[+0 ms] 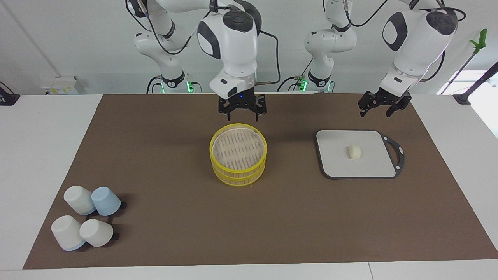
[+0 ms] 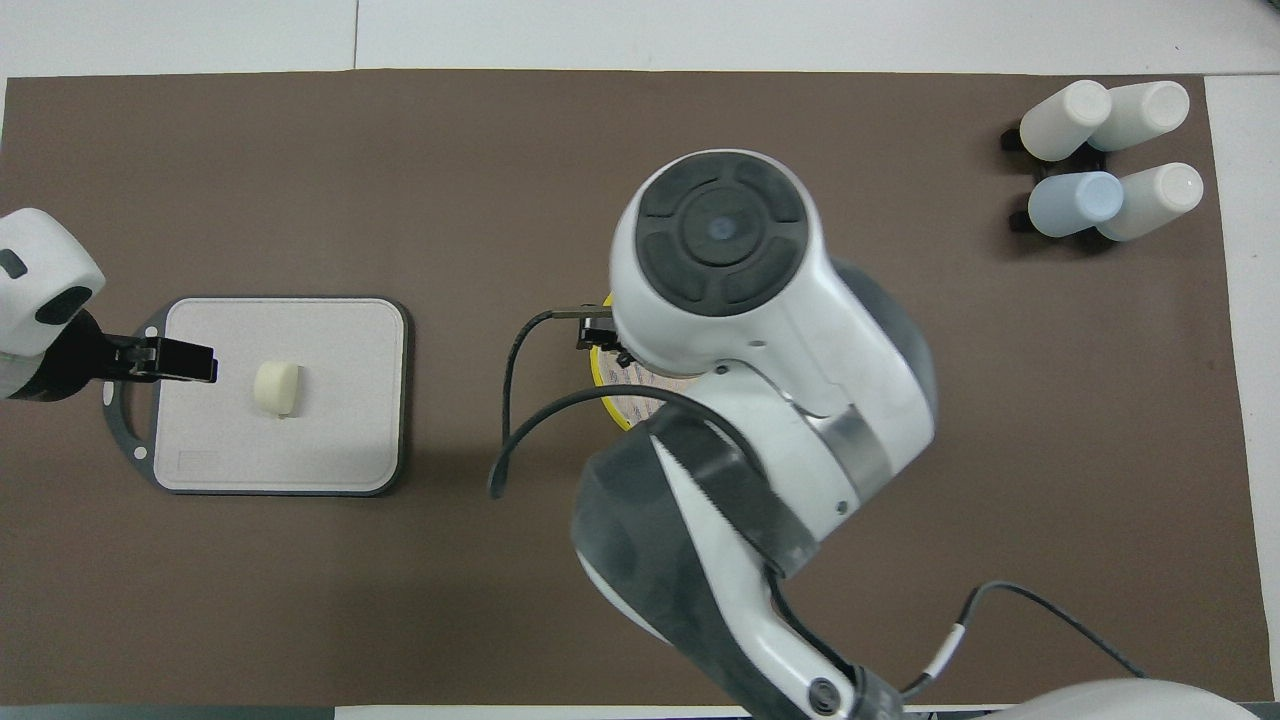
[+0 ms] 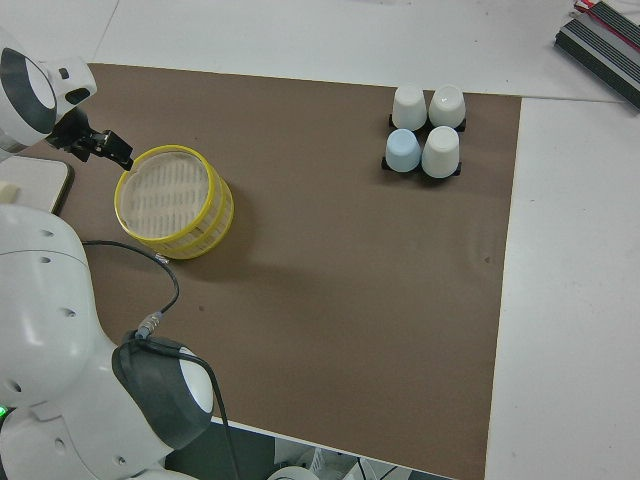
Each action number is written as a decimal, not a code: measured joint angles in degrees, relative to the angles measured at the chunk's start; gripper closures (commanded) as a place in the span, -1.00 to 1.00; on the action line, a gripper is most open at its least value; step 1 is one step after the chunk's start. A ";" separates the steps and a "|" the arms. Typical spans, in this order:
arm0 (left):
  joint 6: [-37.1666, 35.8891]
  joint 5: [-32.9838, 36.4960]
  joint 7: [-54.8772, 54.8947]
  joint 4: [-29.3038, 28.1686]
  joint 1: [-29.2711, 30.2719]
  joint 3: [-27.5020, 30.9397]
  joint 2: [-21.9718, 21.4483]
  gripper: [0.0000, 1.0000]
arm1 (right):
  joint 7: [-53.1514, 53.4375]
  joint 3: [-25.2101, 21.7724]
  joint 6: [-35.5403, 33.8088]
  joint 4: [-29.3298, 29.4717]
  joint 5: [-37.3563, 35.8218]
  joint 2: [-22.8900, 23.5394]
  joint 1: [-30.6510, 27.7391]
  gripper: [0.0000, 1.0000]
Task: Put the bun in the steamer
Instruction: 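Reach the right gripper to the steamer lid while the left gripper reaches the bun, then grasp the steamer lid with the right gripper while the left gripper grasps the bun, then lift the lid toward the bottles while the left gripper carries the bun, then lower the bun into the open steamer and open the left gripper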
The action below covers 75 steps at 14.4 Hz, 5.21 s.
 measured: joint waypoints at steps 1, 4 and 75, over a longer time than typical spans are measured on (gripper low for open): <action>2.63 0.00 1.17 -3.21 0.28 0.04 -0.30 -1.00 | 0.85 -0.29 0.41 1.32 -0.88 2.03 1.89 -1.00; 11.63 0.00 2.32 -12.14 0.46 -0.06 -0.43 -1.00 | 1.10 -0.49 6.37 1.91 -3.73 6.57 5.29 -1.00; 8.46 6.44 -59.89 26.51 -39.64 0.04 29.13 -1.00 | -53.39 -0.67 -1.42 -28.09 4.78 -22.63 -31.54 1.00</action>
